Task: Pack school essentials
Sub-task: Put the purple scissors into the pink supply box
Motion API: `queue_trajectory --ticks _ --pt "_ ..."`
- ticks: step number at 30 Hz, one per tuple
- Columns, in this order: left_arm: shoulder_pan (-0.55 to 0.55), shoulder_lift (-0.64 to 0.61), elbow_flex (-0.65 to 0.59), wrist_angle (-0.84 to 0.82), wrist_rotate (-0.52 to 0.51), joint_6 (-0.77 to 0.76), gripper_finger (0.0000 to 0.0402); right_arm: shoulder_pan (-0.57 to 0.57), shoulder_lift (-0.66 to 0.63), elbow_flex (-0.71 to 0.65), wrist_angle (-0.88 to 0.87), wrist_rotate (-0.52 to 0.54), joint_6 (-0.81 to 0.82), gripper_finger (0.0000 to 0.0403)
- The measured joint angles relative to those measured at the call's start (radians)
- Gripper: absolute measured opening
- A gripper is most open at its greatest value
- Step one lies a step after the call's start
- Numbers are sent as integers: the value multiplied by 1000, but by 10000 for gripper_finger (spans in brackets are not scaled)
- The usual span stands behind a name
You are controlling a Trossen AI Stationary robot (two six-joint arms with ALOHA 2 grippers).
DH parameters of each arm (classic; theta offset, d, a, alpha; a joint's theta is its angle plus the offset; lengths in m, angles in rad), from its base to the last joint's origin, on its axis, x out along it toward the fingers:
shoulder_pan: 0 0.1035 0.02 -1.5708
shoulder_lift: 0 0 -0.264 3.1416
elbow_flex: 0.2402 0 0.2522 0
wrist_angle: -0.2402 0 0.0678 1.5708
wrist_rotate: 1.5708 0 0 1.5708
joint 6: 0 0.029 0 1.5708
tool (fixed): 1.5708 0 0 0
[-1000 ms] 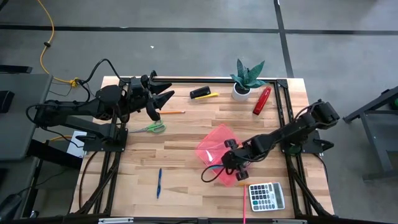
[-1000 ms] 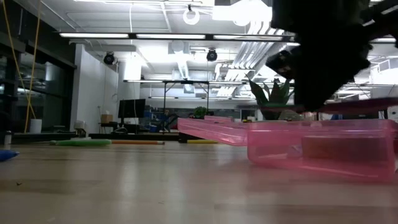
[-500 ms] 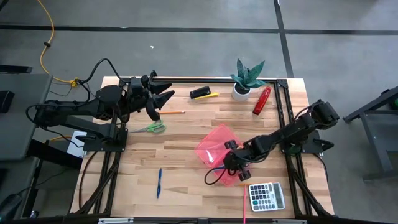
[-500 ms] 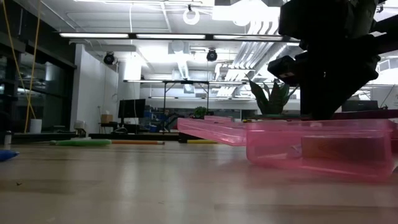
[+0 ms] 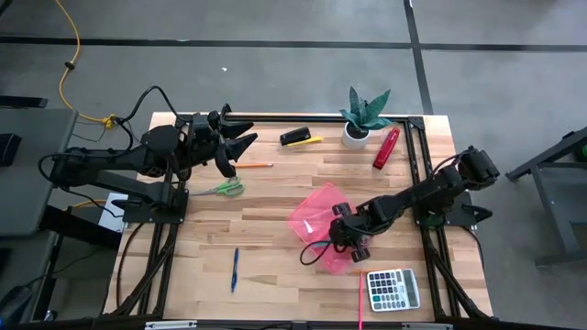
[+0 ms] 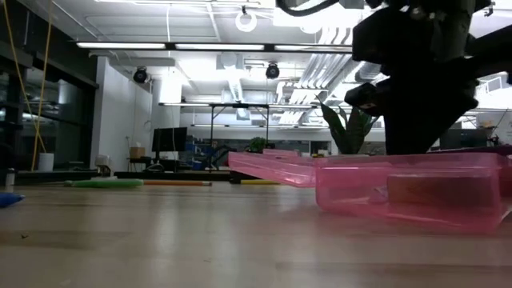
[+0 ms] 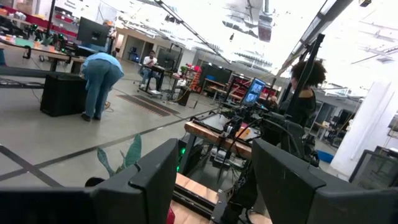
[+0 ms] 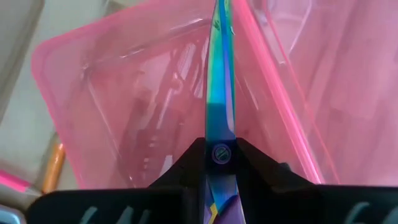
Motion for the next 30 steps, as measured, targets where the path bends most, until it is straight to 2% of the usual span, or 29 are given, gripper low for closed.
queue_trajectory --ticks 26,30 --pt "0 0 0 0 0 3 195 -12 7 0 58 -8 4 47" --pt "0 0 0 0 0 3 195 -12 7 0 38 -11 4 66"
